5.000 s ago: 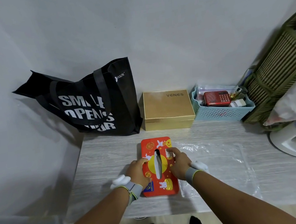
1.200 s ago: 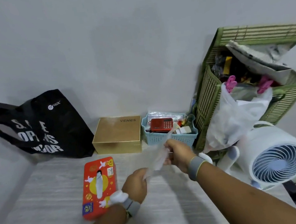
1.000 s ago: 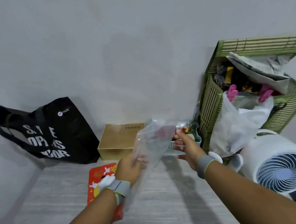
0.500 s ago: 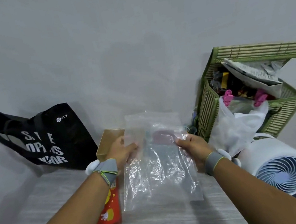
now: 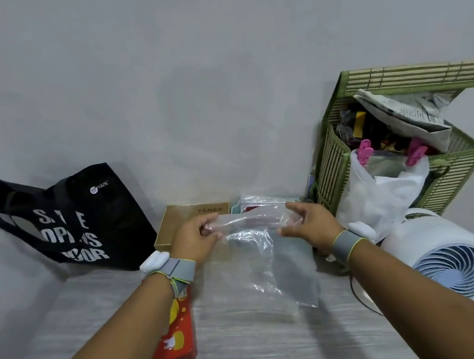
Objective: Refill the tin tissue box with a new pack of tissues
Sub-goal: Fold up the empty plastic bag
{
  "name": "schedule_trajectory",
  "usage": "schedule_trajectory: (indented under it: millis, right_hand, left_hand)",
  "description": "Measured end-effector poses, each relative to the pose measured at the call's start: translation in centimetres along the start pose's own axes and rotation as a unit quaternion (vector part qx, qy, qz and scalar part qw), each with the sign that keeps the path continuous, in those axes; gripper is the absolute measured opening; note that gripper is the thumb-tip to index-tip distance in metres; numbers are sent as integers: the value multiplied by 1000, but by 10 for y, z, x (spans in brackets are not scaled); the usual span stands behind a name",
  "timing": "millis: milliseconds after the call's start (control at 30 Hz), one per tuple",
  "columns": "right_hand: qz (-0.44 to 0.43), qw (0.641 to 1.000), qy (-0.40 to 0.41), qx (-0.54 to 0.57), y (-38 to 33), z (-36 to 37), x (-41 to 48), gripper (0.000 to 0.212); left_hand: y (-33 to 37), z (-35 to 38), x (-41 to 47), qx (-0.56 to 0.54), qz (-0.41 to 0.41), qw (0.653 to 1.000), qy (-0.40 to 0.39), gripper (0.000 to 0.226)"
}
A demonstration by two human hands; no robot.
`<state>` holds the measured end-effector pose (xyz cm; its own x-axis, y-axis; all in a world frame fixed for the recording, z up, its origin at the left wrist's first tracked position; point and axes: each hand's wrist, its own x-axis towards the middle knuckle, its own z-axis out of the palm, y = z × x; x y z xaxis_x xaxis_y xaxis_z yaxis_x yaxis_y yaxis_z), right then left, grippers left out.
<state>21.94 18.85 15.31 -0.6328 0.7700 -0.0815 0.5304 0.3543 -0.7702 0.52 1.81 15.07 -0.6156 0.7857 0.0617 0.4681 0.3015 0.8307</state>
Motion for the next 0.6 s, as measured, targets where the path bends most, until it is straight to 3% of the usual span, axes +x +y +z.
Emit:
schedule_trajectory:
  millis: [67, 100, 233, 334, 434, 500, 600]
  right_hand:
    - [-4, 996, -26, -88, -5, -2, -1, 99]
    - [-4, 992, -22, -127, -5, -2, -1, 98]
    - [-42, 982, 42, -180, -9, -3, -4, 55]
    - [-27, 992, 68, -104, -2, -7, -1, 31]
    - [-6, 998, 57, 13, 8, -12, 0, 46]
    - [4, 991, 40, 130, 4, -12, -4, 37]
    - [0, 978, 38, 204, -6, -7, -11, 29]
  left_hand:
    - [3, -3, -1, 27, 11, 999, 17, 36]
    - [3, -4, -2, 35, 17, 999, 26, 29]
    - [5, -9, -5, 56, 38, 996, 60, 4]
    - [12, -13, -7, 41, 43, 995, 80, 12]
    - [7, -22, -4, -8, 22, 998, 66, 18]
    - [4, -26, -3, -56, 7, 997, 44, 24]
    - [5, -22, -3, -175, -38, 983, 34, 23]
